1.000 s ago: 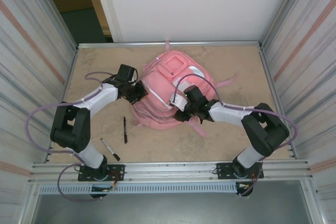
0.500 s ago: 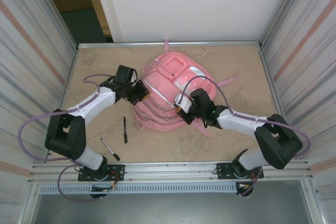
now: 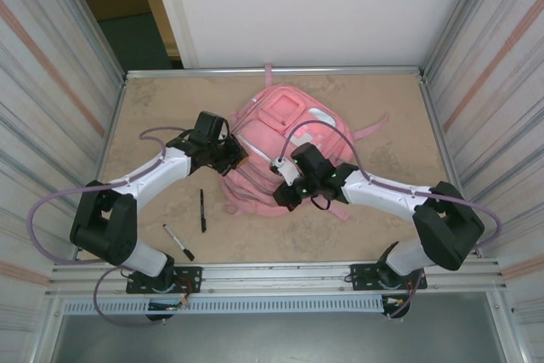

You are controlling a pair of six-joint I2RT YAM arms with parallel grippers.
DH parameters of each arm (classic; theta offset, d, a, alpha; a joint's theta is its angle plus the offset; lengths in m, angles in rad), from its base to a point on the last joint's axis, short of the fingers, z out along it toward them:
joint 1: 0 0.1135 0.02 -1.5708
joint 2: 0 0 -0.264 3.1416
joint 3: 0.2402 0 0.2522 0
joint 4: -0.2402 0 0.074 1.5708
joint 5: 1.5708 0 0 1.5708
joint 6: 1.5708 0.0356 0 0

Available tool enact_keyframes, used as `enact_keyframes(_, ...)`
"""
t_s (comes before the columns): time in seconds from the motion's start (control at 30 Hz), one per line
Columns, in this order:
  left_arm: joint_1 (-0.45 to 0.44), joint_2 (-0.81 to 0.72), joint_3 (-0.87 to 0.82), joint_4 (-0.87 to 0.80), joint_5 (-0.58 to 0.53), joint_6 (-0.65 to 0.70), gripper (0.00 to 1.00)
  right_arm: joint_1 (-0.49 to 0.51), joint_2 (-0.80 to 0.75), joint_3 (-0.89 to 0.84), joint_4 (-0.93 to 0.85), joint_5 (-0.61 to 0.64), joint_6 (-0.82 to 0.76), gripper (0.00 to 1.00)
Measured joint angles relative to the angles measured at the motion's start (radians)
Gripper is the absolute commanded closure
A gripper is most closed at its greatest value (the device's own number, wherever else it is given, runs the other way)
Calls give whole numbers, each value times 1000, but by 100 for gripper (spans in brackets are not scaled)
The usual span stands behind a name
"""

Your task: Pack books, pencil case, and school supplies into a backpack

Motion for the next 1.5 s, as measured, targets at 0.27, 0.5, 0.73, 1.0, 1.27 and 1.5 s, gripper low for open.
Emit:
enact_keyframes(0.27, -16, 0, -8, 16, -11, -23, 100, 18, -41, 8, -90, 68, 80, 60)
enact_keyframes(0.5, -16, 0, -9, 18, -10, -29, 100, -149, -246, -98, -40, 97, 19, 37)
enact_keyframes(0.73, -27, 0, -10, 26, -6, -41, 100, -183, -149, -110, -4, 106, -39, 31)
enact_keyframes(1.0, -35, 0, -10, 34, -9, -59, 100, -180, -13, -75, 50, 123, -76, 76)
enact_keyframes(1.27, -34, 0, -10, 39, -18, -70, 100, -160, -18, 13, -85, 72, 0, 92)
enact_keyframes(1.5, -37, 1, -11, 43, -13, -76, 100, -201, 44, 76, -215, -156, 77, 80)
